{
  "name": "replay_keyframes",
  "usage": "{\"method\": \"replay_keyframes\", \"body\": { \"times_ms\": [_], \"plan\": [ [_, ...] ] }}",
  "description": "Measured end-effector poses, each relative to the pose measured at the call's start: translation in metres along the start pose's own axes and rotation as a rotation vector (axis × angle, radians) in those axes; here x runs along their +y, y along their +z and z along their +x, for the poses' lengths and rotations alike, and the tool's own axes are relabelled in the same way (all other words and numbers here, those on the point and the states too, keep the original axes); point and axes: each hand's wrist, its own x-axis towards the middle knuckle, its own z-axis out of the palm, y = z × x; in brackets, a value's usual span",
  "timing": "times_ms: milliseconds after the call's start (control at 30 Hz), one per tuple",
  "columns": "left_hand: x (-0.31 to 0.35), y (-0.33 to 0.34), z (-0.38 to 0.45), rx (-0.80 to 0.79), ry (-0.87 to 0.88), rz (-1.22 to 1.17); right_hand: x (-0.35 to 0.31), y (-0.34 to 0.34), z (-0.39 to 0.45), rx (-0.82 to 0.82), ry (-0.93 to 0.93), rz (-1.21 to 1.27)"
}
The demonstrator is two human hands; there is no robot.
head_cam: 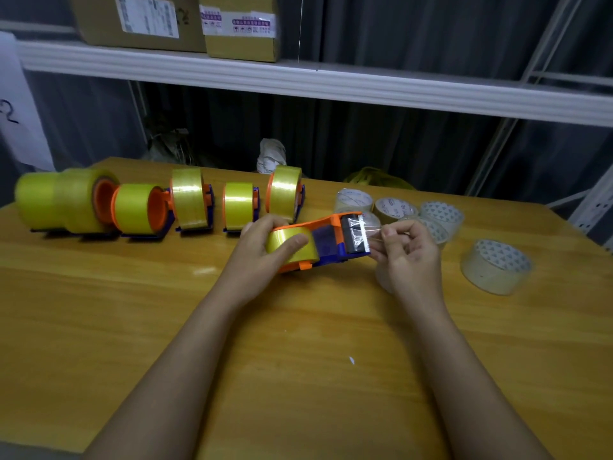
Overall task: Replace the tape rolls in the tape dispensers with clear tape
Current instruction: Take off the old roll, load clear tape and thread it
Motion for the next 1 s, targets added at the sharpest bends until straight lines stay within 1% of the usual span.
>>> {"method": "replay_keyframes", "body": {
  "times_ms": [267, 367, 467, 633, 767, 867, 1000],
  "plan": [
    [-0.001, -0.003, 0.000, 0.038, 0.026, -0.055, 0.004, -0.003, 0.002, -0.091, 0.104, 0.017],
    [-0.002, -0.007, 0.001, 0.063, 0.064, -0.055, 0.004, -0.004, 0.003, -0.121, 0.111, 0.076],
    [-0.007, -0.010, 0.003, 0.052, 0.076, -0.043, 0.002, -0.006, 0.003, -0.143, 0.117, 0.148],
    [-0.010, -0.011, 0.006, -0.004, 0.053, -0.048, -0.001, -0.006, 0.001, -0.115, 0.161, 0.258],
    [-0.010, -0.006, 0.005, -0.031, 0.020, -0.022, 0.001, -0.004, 0.002, -0.100, 0.123, 0.204],
    [-0.008, -0.004, 0.005, -0.020, 0.039, 0.031, -0.001, -0.002, 0.001, -0.133, 0.081, 0.211],
    [-0.006, -0.002, 0.004, -0.027, 0.063, 0.138, 0.000, -0.001, 0.001, -0.195, 0.071, 0.220]
  ]
}}
